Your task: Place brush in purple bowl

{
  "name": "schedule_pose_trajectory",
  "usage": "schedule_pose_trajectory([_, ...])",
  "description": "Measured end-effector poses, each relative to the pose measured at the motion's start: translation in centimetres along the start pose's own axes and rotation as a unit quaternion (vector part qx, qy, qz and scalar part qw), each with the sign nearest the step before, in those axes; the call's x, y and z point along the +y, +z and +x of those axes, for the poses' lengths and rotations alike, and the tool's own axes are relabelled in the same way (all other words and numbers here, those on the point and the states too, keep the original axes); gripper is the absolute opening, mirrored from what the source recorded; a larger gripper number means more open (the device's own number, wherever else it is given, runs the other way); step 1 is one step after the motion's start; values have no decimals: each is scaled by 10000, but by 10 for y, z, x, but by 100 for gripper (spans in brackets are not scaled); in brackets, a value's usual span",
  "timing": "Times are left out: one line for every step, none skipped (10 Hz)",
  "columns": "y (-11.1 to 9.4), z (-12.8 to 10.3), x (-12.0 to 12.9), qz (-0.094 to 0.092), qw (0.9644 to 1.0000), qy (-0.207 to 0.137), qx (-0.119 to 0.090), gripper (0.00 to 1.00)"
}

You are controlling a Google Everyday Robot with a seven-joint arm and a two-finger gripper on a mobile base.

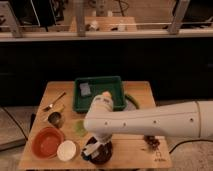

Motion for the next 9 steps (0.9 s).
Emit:
schedule_pose_trajectory([0, -4, 0, -8, 10000, -34, -17, 0])
schedule_pose_trajectory([0, -5, 1, -21, 10000, -46, -30, 0])
schedule_pose_trajectory([0, -8, 2, -33, 10000, -59, -46, 0])
schedule_pose_trajectory([1, -11, 3, -55, 9999, -76, -70, 0])
schedule_pose_trajectory([3, -14, 4, -75, 9999, -87, -106, 0])
schedule_pose_trajectory([4, -15, 5, -96, 9998, -93, -132, 0])
schedule_pose_trajectory([6, -18, 6, -119, 9997, -108, -169, 0])
schedule_pose_trajectory([8, -21, 6, -127, 9996, -114, -213, 0])
schedule_pose_trajectory([9, -22, 7, -129, 9996, -113, -233, 0])
